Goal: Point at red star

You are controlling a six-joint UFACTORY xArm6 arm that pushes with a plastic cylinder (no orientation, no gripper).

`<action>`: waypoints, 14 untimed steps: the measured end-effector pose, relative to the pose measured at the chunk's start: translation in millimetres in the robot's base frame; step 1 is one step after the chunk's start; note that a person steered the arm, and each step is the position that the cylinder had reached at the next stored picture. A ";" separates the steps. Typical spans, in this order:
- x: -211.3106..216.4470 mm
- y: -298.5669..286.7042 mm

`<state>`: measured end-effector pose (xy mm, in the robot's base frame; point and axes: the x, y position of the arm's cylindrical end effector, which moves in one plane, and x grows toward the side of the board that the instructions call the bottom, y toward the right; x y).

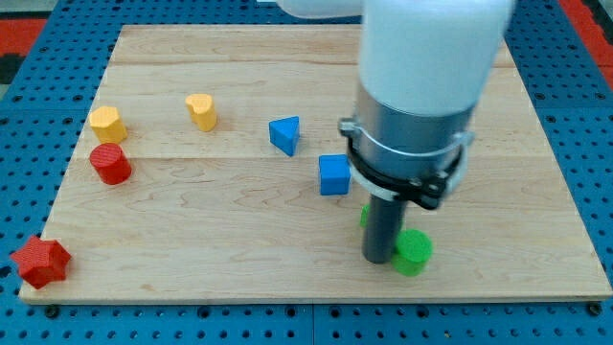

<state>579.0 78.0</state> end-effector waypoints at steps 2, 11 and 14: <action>24.9 -26.9; -103.1 -300.4; -6.0 -252.4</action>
<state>573.0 -174.4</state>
